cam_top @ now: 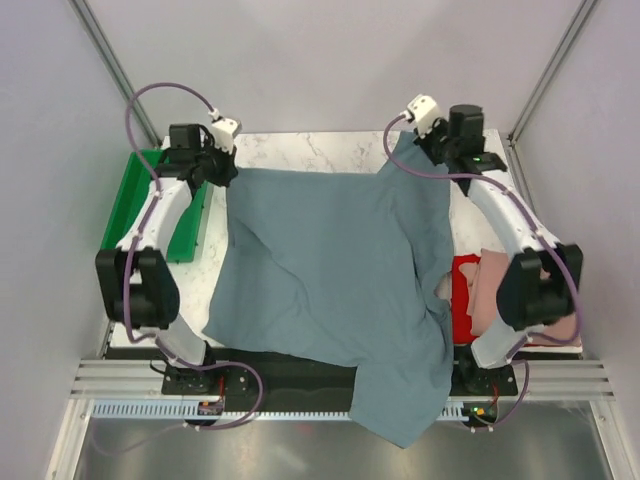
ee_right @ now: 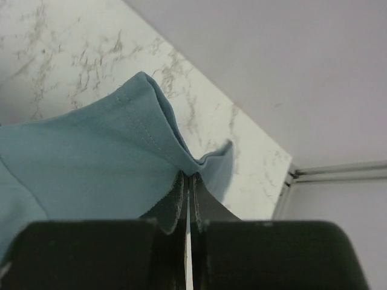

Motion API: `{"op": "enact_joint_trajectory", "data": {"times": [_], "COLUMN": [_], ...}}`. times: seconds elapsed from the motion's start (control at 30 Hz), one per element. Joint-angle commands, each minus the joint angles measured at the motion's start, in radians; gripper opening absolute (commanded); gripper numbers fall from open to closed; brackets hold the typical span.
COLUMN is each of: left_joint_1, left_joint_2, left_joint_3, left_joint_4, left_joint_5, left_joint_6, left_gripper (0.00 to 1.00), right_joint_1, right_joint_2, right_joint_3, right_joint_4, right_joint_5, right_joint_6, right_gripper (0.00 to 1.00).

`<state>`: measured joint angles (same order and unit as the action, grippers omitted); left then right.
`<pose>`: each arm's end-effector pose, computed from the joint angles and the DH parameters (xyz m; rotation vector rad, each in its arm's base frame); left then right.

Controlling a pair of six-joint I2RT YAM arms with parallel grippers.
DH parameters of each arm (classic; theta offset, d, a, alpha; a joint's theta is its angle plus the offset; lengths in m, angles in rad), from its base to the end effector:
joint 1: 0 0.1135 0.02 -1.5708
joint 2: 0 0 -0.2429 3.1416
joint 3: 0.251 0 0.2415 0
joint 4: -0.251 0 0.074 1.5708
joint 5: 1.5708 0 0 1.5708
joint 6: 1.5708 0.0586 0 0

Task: Fold and stack the t-shirts

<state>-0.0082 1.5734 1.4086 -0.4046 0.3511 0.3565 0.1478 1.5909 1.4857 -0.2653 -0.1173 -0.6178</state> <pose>0.3697 -0.0232 0.3076 0.5802 2.0245 -0.1674 0.3818 0.0638 0.3436 -0.7978 1.7725 -0.1986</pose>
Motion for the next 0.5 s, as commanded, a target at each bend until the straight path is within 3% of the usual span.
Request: {"op": "enact_joint_trajectory", "data": {"times": [0.0,0.13,0.47], "left_joint_1": [0.005,0.005,0.005], "left_joint_2": [0.144,0.344,0.609], "left_joint_3": [0.129,0.268,0.634], "left_joint_4": [0.052,0.024,-0.037], "left_joint_5": [0.040,-0.021,-0.116], "left_joint_6": [-0.042,-0.059,-0.070], "left_gripper": [0.04,0.02,0.02], "right_joint_1": [-0.007,-0.007,-0.004], "right_joint_2": [0.144,0.401,0.895], "right_joint_3": [0.080,0.278,0.836], "right_joint_4": [0.139,0.166,0.195], "right_joint_5": [0.027,0.074,0.132], "right_joint_6": [-0.052,-0.048,-0.051], "right_gripper": [0.00,0.00,0.00]}}
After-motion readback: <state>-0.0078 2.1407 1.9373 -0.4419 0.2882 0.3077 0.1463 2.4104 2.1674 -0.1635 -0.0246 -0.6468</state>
